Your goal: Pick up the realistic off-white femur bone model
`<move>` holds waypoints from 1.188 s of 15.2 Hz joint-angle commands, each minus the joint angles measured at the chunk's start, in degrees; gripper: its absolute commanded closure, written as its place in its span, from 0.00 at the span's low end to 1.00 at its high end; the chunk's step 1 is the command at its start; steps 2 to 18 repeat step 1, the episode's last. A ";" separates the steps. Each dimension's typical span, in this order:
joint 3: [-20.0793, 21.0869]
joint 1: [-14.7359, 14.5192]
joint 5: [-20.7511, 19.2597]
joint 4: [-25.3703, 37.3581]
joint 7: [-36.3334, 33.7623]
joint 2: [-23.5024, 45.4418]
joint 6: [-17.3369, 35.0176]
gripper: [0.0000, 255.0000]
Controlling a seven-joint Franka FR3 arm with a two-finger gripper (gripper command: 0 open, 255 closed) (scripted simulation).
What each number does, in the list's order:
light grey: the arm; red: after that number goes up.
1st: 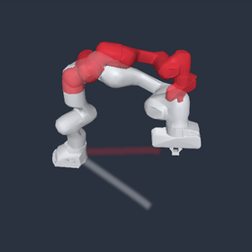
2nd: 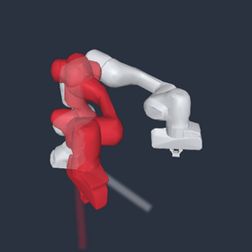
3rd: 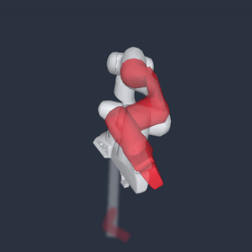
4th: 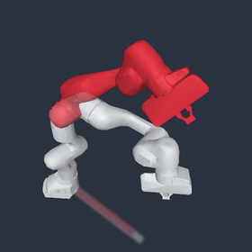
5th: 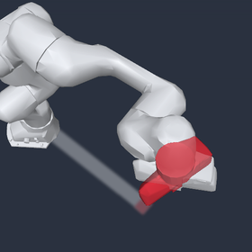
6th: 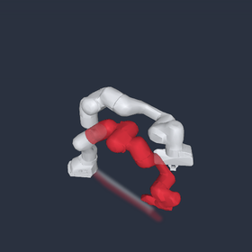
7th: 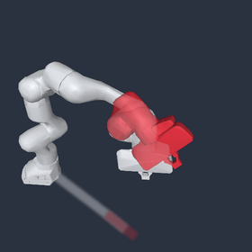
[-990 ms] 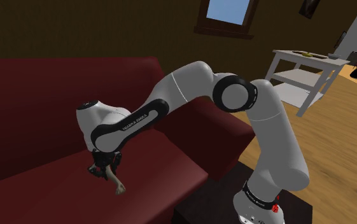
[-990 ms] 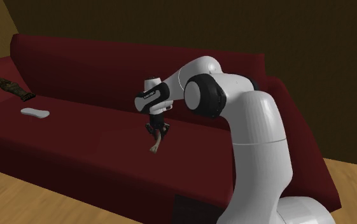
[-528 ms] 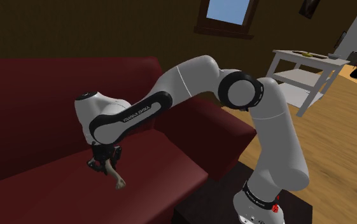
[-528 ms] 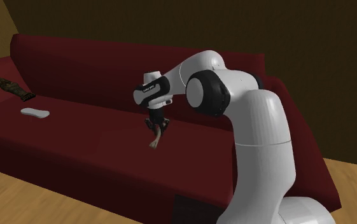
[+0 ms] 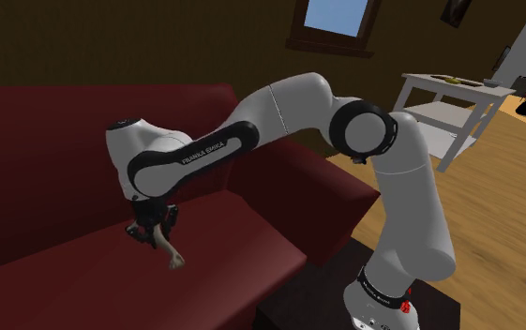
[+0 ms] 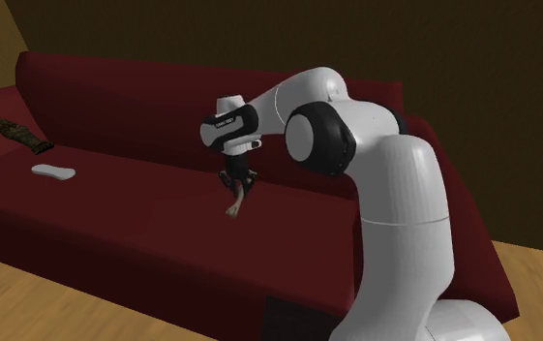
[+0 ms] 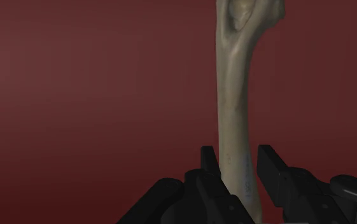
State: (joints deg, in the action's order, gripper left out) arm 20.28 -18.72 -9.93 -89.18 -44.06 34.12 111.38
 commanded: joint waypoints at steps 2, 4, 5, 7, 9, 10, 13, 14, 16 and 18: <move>0.02 0.03 0.05 0.23 0.07 -0.13 -0.37 1.00; 0.02 0.03 0.05 0.23 0.07 -0.13 -0.37 1.00; 0.02 0.03 0.05 0.23 0.07 -0.13 -0.37 1.00; 0.02 0.03 0.05 0.23 0.07 -0.13 -0.37 1.00; 0.02 0.03 0.05 0.23 0.07 -0.13 -0.37 1.00; 0.02 0.03 0.05 0.23 0.07 -0.13 -0.37 1.00; 0.02 0.03 0.05 0.23 0.07 -0.13 -0.37 1.00; 0.02 0.03 0.05 0.23 0.07 -0.13 -0.37 1.00; 0.02 0.03 0.05 0.23 0.07 -0.13 -0.37 1.00; 0.02 0.03 0.05 0.23 0.07 -0.13 -0.37 1.00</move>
